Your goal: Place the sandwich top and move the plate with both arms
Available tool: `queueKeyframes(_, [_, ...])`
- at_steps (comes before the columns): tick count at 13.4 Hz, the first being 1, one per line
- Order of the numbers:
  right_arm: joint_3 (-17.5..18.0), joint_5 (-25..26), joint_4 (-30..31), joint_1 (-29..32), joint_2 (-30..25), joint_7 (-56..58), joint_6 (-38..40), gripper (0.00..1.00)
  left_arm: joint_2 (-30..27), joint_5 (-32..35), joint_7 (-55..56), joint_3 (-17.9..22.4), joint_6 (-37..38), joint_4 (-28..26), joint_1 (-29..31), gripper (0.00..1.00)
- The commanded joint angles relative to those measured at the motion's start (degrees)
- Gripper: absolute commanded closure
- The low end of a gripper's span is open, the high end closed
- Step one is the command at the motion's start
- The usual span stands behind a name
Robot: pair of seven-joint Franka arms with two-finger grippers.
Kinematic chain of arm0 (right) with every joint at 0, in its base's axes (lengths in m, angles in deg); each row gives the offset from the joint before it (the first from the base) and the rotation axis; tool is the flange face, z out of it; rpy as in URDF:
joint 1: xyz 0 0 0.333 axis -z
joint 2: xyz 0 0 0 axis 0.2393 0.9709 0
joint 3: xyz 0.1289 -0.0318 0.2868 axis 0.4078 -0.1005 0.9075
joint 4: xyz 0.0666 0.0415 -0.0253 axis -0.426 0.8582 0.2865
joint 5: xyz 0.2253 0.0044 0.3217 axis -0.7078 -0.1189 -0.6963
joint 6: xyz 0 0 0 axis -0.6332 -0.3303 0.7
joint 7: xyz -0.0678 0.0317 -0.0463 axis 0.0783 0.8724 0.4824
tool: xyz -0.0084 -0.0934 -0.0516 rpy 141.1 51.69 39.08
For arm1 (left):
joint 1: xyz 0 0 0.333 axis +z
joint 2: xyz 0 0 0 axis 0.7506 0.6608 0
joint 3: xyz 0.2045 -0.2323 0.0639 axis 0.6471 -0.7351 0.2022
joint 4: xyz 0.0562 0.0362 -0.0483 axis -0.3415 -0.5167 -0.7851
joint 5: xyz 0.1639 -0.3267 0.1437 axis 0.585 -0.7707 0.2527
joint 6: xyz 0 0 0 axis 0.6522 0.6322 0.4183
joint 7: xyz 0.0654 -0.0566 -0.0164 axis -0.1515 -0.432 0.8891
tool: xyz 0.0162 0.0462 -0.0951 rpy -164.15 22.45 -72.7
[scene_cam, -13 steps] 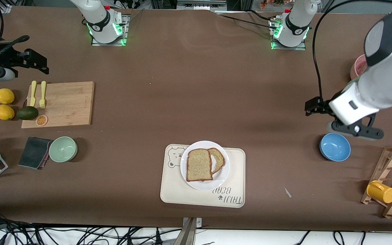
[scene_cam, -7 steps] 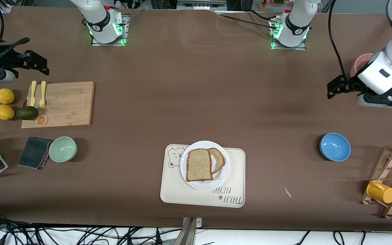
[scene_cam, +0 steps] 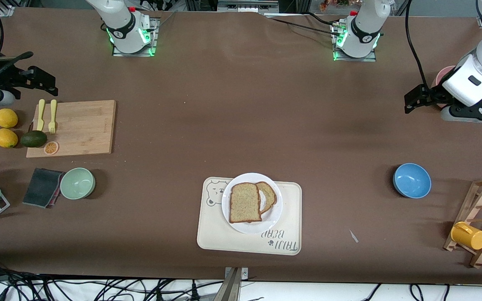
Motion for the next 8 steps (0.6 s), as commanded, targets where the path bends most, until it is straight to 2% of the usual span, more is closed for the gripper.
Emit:
queueKeyframes(1, [0.3, 0.3, 0.8, 0.5, -0.7, 0.8, -1.1, 0.0, -1.3, 1.1, 0.5, -0.1, -0.5, -1.4, -0.3, 0.0])
queueKeyframes(8, [0.4, 0.1, 0.7, 0.4, -0.4, 0.8, -2.5, 0.0, -1.3, 1.1, 0.5, -0.1, -0.4, -1.4, -0.3, 0.0])
